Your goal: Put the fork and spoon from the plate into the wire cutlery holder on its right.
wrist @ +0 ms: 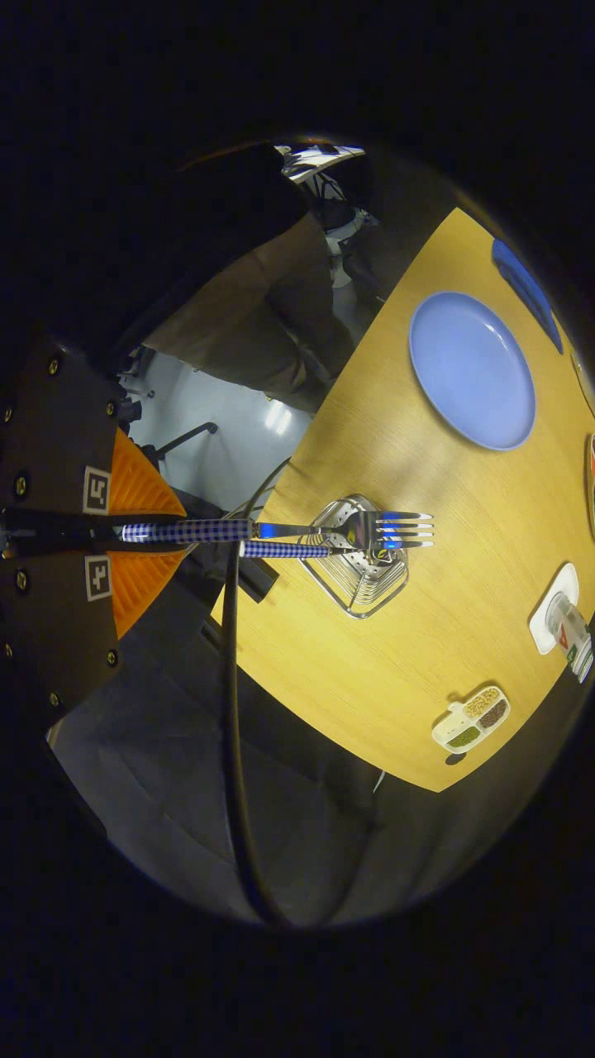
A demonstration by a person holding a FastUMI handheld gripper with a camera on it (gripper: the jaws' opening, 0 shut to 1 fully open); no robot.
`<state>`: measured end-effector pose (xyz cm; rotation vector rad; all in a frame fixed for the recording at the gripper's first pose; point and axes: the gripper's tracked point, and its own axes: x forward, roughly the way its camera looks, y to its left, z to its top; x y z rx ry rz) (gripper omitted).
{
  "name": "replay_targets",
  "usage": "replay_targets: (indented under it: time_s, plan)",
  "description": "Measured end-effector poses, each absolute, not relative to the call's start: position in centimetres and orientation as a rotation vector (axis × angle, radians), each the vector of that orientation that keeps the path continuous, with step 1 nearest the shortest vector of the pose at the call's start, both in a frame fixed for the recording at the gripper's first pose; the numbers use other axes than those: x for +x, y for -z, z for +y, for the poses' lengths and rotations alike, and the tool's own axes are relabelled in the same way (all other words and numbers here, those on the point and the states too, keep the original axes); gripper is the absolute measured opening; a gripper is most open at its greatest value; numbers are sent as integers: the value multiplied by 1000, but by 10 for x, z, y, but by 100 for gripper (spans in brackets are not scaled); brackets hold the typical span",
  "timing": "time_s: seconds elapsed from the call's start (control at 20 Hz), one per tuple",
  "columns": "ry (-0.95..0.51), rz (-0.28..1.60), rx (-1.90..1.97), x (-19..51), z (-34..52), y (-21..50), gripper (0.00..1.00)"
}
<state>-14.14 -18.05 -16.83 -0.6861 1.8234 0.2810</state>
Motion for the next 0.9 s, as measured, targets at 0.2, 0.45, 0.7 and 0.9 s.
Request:
replay_targets:
  time_s: [0.2, 0.45, 0.7, 0.9]
  plan:
    - [-284, 1925, -730, -143, -208, 174, 4]
    - [-313, 2022, -775, -129, -212, 187, 4]
    - [-316, 2158, -695, -133, -204, 193, 4]
    - [-302, 2258, -668, -129, -201, 198, 4]
